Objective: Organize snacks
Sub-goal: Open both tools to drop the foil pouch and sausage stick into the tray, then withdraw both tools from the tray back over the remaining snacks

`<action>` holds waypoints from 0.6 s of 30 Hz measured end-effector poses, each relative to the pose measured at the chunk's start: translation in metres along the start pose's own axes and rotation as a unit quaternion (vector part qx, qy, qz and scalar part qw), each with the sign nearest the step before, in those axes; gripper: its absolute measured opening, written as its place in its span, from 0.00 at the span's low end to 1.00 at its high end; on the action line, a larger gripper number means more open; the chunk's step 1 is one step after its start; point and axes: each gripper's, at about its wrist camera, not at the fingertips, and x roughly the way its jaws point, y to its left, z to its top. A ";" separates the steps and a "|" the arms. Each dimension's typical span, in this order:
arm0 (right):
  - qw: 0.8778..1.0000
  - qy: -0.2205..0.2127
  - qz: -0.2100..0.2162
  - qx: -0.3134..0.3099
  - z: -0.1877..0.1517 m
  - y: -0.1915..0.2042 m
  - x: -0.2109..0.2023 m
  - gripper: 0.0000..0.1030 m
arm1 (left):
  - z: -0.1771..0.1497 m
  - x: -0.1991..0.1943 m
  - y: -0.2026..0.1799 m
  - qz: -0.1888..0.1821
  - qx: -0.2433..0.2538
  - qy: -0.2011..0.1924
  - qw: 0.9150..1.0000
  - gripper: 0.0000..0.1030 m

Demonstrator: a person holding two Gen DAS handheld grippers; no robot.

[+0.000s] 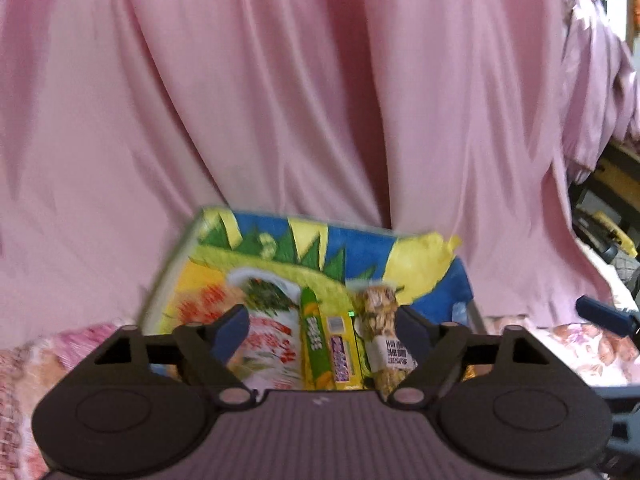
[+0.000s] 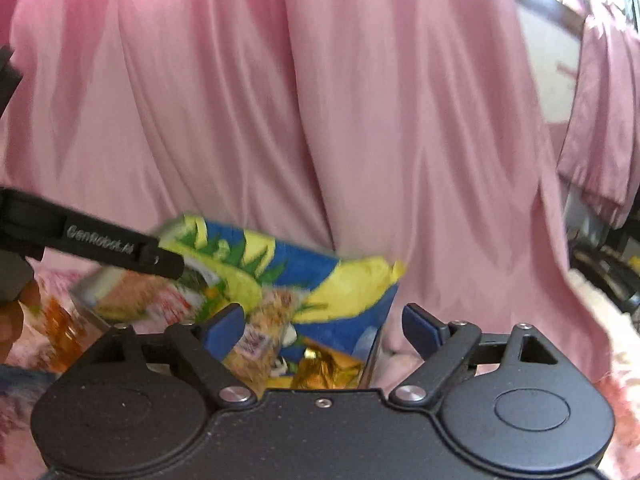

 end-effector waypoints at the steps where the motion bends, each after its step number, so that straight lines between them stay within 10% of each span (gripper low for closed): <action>1: 1.000 -0.009 0.001 0.003 0.004 0.000 -0.009 0.89 | 0.001 -0.011 0.000 0.002 0.003 -0.010 1.000 0.87; 18: 0.993 -0.108 0.031 0.027 0.001 0.027 -0.165 0.99 | -0.043 -0.183 0.030 0.033 0.010 -0.093 0.995 1.00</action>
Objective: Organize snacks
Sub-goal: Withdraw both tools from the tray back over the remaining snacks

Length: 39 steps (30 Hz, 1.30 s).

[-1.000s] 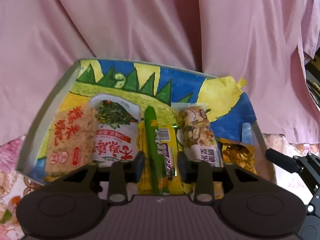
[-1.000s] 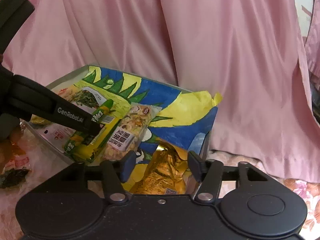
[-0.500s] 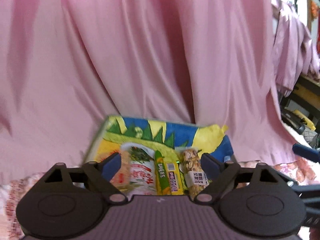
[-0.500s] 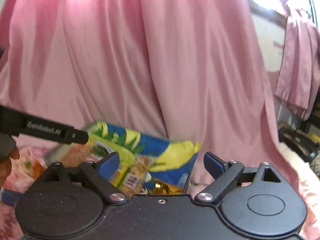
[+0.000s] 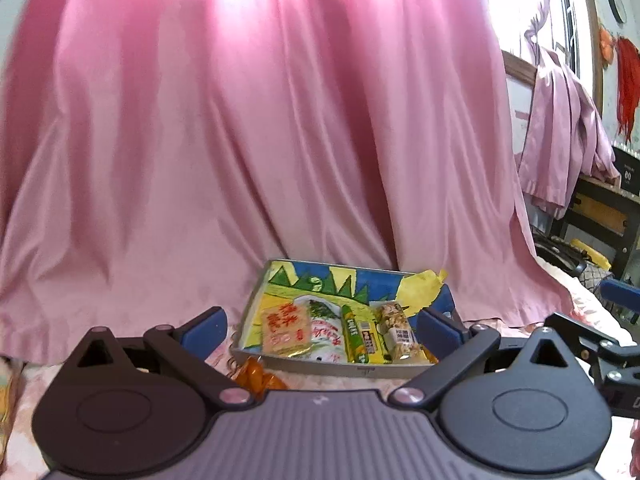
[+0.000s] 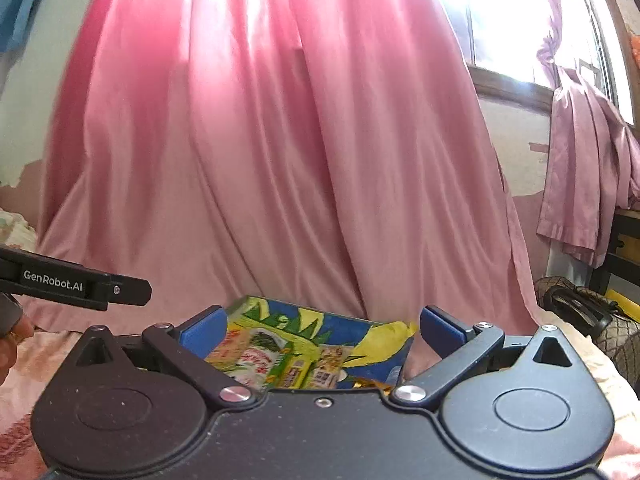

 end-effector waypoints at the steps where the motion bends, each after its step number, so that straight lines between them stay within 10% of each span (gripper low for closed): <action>1: 1.000 -0.002 0.000 0.003 -0.002 0.002 -0.008 0.99 | -0.003 -0.007 0.002 0.002 -0.004 -0.001 1.000 1.00; 16: 0.998 0.043 0.009 0.054 -0.037 0.028 -0.089 0.99 | -0.063 -0.094 0.034 0.037 -0.005 0.027 0.999 1.00; 39: 0.986 0.162 0.027 -0.011 -0.076 0.071 -0.084 0.99 | -0.095 -0.088 0.048 0.070 -0.015 0.129 0.989 1.00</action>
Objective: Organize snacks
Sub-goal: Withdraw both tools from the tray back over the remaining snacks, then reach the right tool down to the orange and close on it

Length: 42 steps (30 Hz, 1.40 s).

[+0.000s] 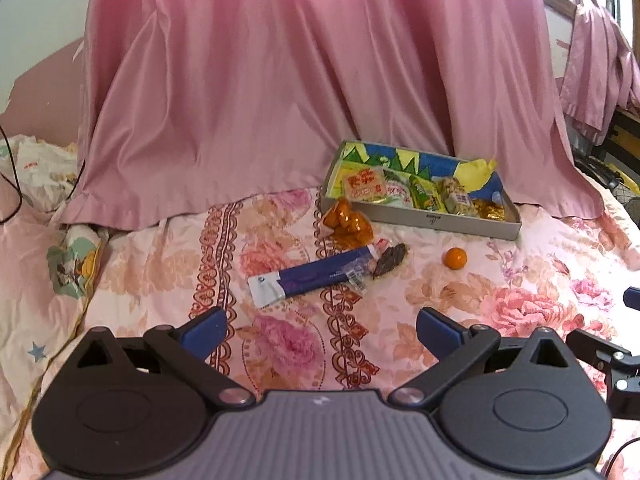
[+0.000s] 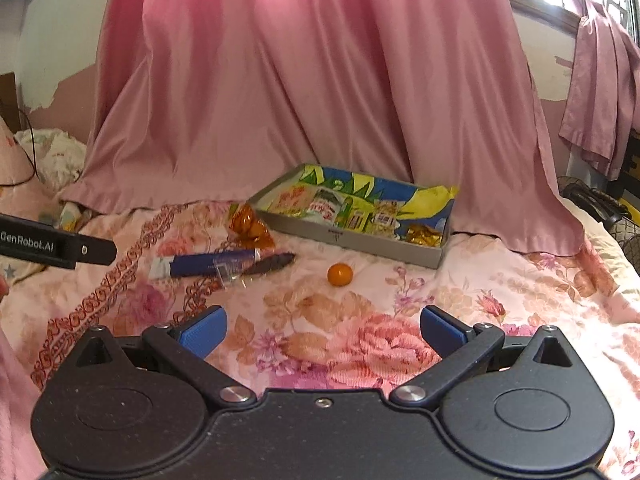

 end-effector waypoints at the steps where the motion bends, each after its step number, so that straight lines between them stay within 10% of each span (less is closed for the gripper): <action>1: 1.000 0.003 -0.001 -0.001 -0.001 0.000 0.001 0.99 | 0.000 0.002 0.001 0.001 -0.004 0.004 1.000 1.00; 23: 0.997 0.068 0.012 -0.026 0.008 -0.008 0.057 0.99 | 0.019 0.087 0.024 -0.055 -0.066 0.098 0.992 1.00; 33: 0.995 0.049 0.021 -0.087 0.023 -0.028 0.116 0.99 | 0.037 0.125 -0.012 -0.082 0.062 0.026 0.994 1.00; 42: 0.995 0.068 0.038 -0.062 0.029 -0.050 0.178 0.99 | 0.033 0.179 -0.036 -0.108 0.140 0.042 0.983 1.00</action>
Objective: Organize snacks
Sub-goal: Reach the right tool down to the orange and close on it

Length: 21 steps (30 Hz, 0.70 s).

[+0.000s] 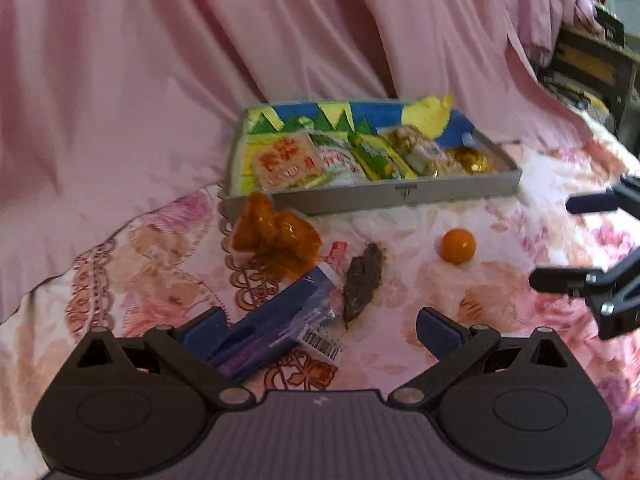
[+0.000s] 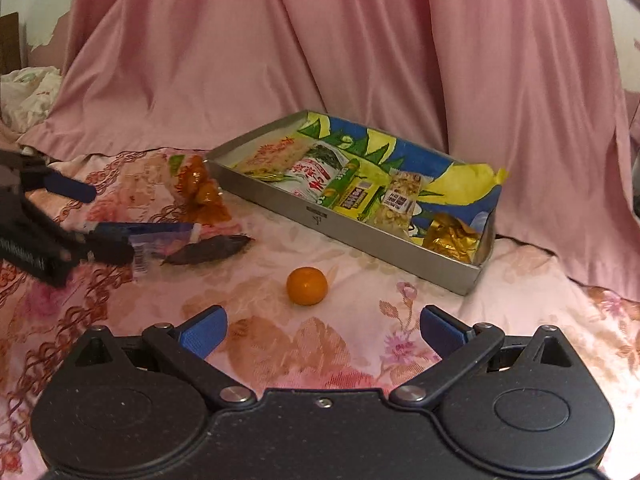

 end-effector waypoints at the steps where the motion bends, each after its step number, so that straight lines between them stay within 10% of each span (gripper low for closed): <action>1: 1.000 0.001 0.004 0.002 0.001 -0.001 0.005 0.98 | 0.000 0.006 0.000 -0.004 0.003 0.004 1.000 1.00; 21: 0.995 0.029 0.069 0.065 0.006 -0.026 0.088 0.68 | -0.007 0.040 -0.014 -0.107 0.010 0.062 0.992 0.94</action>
